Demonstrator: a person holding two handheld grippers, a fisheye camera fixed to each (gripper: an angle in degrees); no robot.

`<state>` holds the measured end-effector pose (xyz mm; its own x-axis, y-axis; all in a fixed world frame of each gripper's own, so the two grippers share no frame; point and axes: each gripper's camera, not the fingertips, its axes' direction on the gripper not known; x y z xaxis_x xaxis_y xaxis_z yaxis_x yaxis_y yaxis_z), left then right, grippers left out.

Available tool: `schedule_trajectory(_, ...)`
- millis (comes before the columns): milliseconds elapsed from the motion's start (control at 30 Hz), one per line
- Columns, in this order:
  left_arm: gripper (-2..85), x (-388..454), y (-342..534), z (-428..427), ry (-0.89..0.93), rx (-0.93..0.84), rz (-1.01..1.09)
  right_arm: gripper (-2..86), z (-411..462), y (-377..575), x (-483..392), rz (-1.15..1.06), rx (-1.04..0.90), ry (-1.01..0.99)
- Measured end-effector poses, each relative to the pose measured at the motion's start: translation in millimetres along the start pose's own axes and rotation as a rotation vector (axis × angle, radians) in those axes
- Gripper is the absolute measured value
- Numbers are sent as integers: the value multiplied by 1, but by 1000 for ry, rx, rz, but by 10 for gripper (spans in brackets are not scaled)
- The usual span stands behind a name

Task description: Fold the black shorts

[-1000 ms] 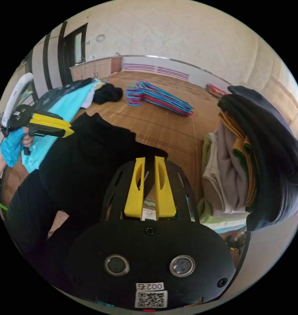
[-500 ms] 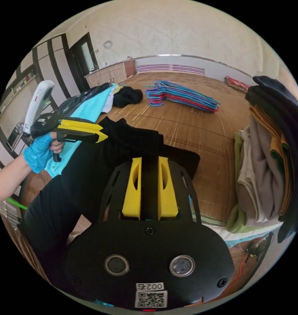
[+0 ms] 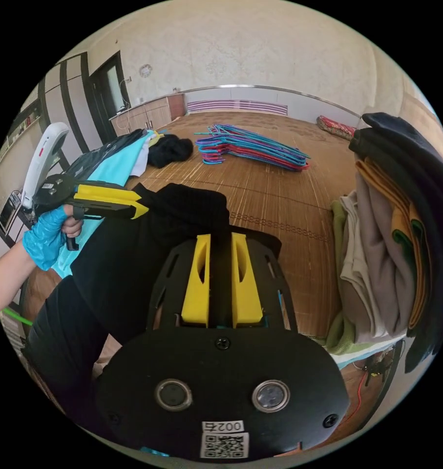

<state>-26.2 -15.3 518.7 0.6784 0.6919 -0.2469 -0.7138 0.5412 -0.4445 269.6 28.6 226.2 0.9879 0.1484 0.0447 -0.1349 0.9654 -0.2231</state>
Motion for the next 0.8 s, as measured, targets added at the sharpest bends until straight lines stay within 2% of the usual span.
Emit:
schedule_trajectory(133, 59, 2, 15, -5, 23, 20, 16, 90, -9, 12, 2, -9, 14, -41)
schedule_trajectory(267, 35, 3, 23, 4, 38, 35, -35, 84, 1, 20, 3, 42, -27, -12)
schedule_trajectory(400, -1, 9, 28, 4, -36, 81, -62, 13, -4, 25, -2, 72, 19, 52)
schedule_trajectory(533, -8, 17, 30, 8, -122, 59, -41, 0, -3, 32, -1, 78, 30, 75)
schedule_trajectory(700, -7, 10, 33, 11, -25, 29, -77, 15, -3, 35, 9, 122, -8, -8)
schedule_trajectory(800, 5, 4, 40, -4, 19, 45, -70, 41, -20, 38, 8, 74, 29, -8)
